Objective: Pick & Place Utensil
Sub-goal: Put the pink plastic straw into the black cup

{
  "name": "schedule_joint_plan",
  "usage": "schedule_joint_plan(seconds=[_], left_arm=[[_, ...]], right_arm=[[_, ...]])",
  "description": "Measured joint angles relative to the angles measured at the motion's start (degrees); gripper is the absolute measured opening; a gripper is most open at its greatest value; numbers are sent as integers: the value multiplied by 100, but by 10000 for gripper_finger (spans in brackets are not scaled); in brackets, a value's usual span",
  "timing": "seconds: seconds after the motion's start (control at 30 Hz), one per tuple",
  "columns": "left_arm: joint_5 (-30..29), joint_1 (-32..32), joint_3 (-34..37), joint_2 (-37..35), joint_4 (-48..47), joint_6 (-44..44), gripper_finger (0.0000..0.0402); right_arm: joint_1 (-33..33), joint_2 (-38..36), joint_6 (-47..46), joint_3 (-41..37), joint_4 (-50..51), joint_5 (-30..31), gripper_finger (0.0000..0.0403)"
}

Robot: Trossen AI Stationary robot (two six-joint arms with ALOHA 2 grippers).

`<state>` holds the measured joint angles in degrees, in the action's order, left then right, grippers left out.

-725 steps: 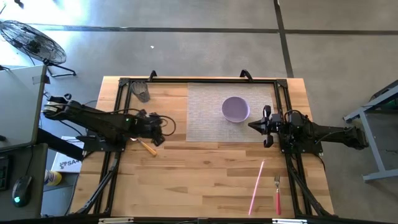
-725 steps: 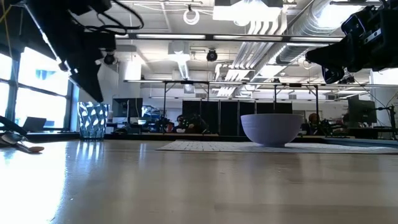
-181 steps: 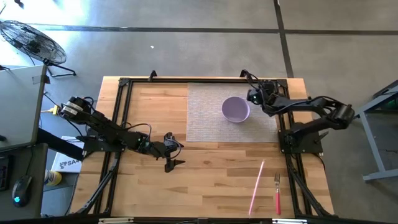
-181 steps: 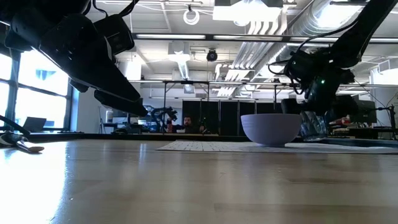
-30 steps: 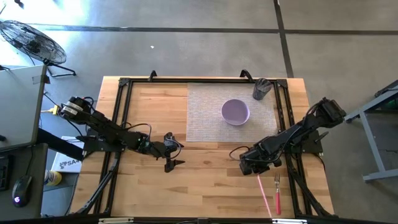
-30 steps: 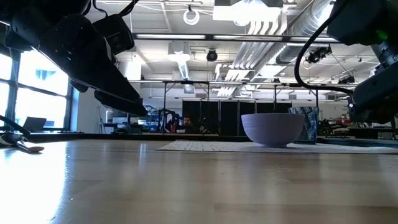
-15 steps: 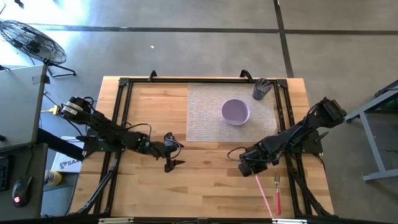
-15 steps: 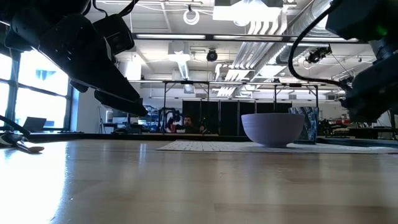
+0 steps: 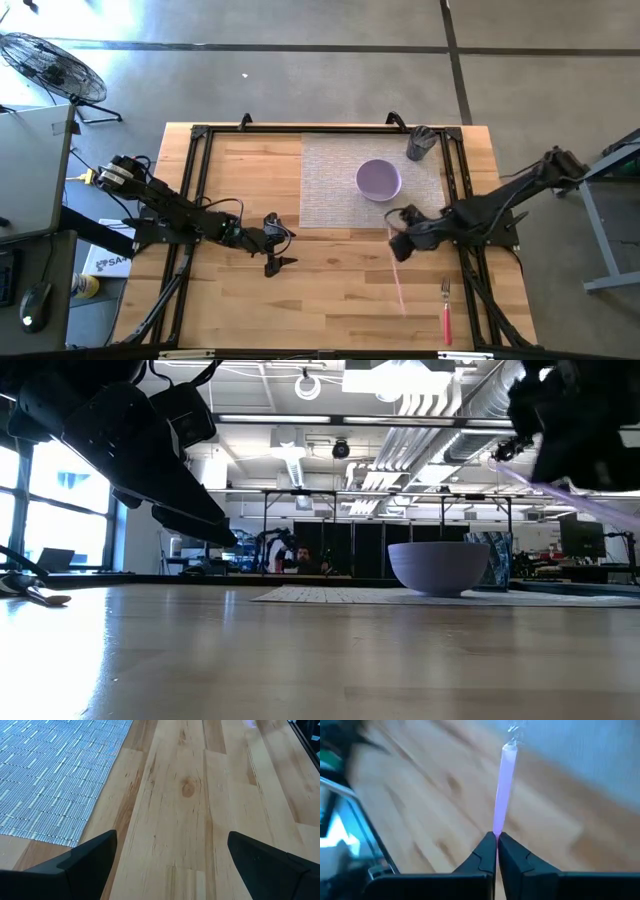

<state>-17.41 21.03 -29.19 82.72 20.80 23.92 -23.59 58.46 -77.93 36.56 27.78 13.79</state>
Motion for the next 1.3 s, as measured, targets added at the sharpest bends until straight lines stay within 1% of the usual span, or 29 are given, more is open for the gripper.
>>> schedule_joint_plan(seconds=[0.23, 0.4, 0.57, 0.67, 0.73, 0.83, 0.93, 1.03, 1.3], left_arm=[[0, -1, 0, 0, 1, 0, 376], [0, -1, 0, 0, 0, 0, 376], [0, 1, 0, 0, 0, 0, 376], [0, -1, 0, 0, 0, 0, 376], [0, 0, 0, -1, 1, 0, 376], [0, 1, 0, 0, 0, 0, 376], [0, -1, 0, 0, 0, 0, 376], [0, 1, 0, 0, 2, 0, 376], [0, 1, 0, 0, 2, 0, 376]], right_arm=[[2, -1262, 1401, 2, 12, 2502, 2], [2, -1911, 2284, 2, -304, 4019, 5], [2, -2222, 3409, 9, -983, 5436, 2], [2, -2250, 4153, 13, -1524, 6337, 5], [43, -2245, 4627, 13, -1805, 6793, 5], [213, -2245, 5094, 13, -1947, 7066, 3], [494, -2243, 5240, 13, -1951, 7354, 3], [942, -2215, 5274, 13, -1949, 7605, 4], [2392, -2210, 5376, 13, -2047, 7585, 6]])
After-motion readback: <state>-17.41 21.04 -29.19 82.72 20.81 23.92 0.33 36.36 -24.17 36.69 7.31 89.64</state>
